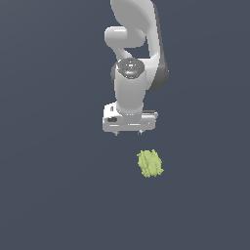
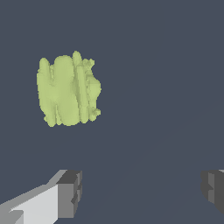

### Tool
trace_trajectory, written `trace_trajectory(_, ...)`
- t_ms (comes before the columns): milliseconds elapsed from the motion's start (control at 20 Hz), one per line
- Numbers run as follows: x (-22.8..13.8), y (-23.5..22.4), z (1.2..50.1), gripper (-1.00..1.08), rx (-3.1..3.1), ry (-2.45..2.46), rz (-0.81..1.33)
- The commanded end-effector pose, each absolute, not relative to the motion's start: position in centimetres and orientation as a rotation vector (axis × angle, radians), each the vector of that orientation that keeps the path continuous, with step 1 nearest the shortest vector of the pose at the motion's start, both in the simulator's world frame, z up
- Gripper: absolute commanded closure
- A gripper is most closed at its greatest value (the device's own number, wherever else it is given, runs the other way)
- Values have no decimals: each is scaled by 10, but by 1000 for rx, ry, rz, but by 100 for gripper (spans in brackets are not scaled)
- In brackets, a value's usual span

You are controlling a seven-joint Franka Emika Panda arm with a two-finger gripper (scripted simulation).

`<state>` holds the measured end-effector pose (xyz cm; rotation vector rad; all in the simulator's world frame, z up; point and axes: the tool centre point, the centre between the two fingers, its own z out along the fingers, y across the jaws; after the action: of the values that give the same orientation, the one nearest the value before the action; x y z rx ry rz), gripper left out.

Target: Pick up the object and move it to a goal position.

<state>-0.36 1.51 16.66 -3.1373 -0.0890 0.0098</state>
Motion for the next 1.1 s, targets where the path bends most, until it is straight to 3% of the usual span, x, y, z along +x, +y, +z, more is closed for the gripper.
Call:
trace_trajectory(0,-4,15,167,-92,-3137,-89,10)
trace_trajectory(1050,-6,23,164,-100,-3136,-144,29)
